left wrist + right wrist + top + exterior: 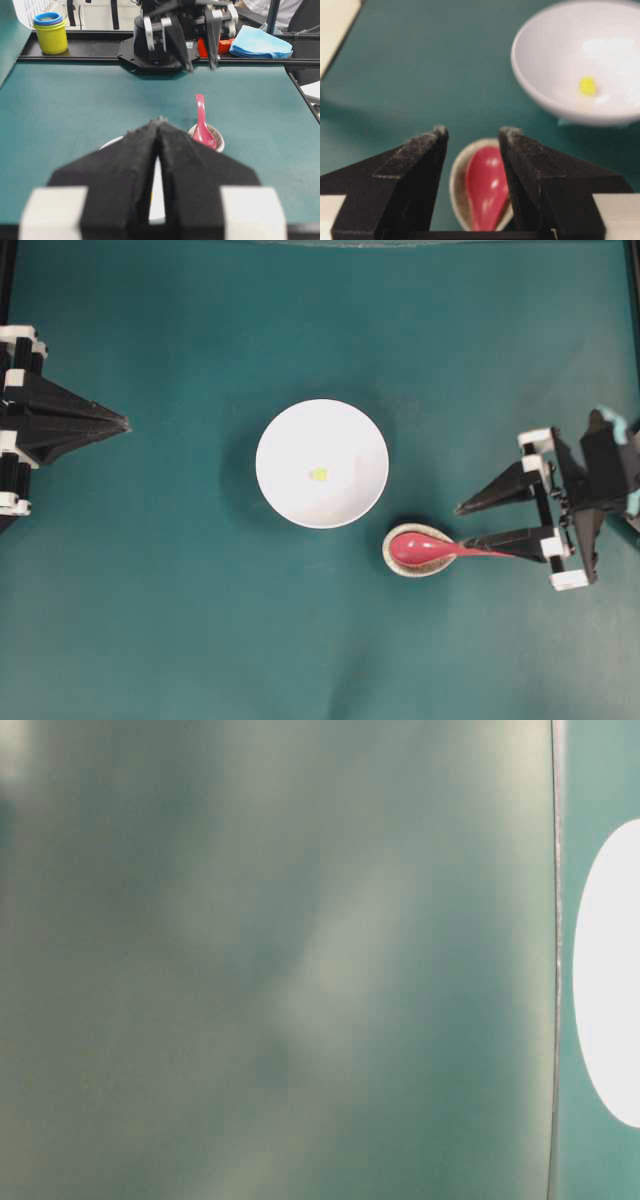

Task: Scoop the yellow hexagonal prism block from the bowl with a spoon using the right arm.
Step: 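Lower the open right gripper around the pink spoon handle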

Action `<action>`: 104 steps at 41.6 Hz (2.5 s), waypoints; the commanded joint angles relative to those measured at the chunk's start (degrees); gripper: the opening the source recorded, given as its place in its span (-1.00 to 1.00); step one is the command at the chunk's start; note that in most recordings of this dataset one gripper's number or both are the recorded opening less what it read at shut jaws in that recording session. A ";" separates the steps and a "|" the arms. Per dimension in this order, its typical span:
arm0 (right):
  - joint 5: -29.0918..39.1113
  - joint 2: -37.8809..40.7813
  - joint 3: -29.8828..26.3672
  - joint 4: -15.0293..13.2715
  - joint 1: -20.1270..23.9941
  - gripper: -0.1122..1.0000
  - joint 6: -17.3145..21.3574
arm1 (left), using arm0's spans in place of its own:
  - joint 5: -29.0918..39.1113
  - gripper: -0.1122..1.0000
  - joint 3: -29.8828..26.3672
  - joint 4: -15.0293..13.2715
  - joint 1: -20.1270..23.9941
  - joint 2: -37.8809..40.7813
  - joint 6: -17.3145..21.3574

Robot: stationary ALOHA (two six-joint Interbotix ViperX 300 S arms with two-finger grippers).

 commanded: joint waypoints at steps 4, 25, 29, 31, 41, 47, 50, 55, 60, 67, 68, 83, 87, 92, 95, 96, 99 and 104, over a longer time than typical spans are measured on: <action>-9.05 6.42 0.97 3.69 4.04 0.14 -0.18 | -0.26 -0.80 -1.49 0.18 0.00 0.44 0.09; -24.87 22.24 4.22 16.70 15.21 0.14 -0.18 | 0.00 -0.80 -1.49 0.18 0.00 0.44 0.09; -26.28 24.35 4.13 17.93 16.08 0.14 -0.18 | 0.00 -0.80 -1.41 0.26 0.00 0.44 0.18; -26.98 25.31 4.22 18.46 16.52 0.14 -0.18 | -0.09 -0.80 -1.49 0.26 -0.09 0.44 0.18; -28.04 28.21 4.31 19.95 17.31 0.14 -0.18 | 0.00 -0.80 -1.49 0.35 -0.09 0.44 0.18; -27.95 29.09 4.39 20.74 17.40 0.14 -0.18 | 0.09 -0.80 -1.49 0.26 -0.09 0.44 0.18; -27.86 29.36 4.39 21.01 17.40 0.14 -0.18 | 0.09 -0.80 -1.49 0.35 0.00 0.44 0.18; -27.77 29.36 4.57 21.01 17.40 0.13 -0.18 | 0.09 -0.80 -1.49 0.35 0.00 0.44 0.18; -27.69 29.44 4.57 21.09 17.67 0.13 -0.18 | 0.09 -0.80 -1.49 0.35 -0.09 0.44 0.18; -27.69 29.44 4.83 21.01 18.54 0.13 -0.18 | 0.09 -0.80 -1.49 0.35 0.00 0.44 0.09; -27.69 29.44 4.83 21.09 18.63 0.13 -0.18 | 0.09 -0.80 -1.49 0.35 0.00 0.44 0.18; -27.77 29.44 4.75 21.01 18.81 0.13 -0.26 | 0.00 -0.80 -1.49 0.35 -0.09 0.44 0.09; -27.69 29.44 4.75 21.01 18.81 0.13 -0.26 | 0.00 -0.80 -1.49 0.35 -0.09 0.44 0.18; -27.69 29.44 4.75 21.09 18.81 0.12 -0.26 | 0.09 -0.80 -1.49 0.35 0.00 0.44 0.09; -27.69 29.44 4.75 21.09 18.90 0.09 -0.26 | 0.00 -0.80 -1.49 0.35 -0.09 0.44 0.09; -27.60 29.44 4.66 21.09 18.90 0.08 -0.26 | 0.00 -0.80 -1.49 0.35 0.00 0.44 0.09; -27.60 29.44 4.57 21.09 18.90 0.03 -0.26 | 0.09 -0.80 -1.49 0.35 0.00 0.44 0.09; -27.42 29.44 4.57 21.09 18.90 -0.05 -0.26 | 0.09 -0.80 -1.49 0.35 0.00 0.44 0.09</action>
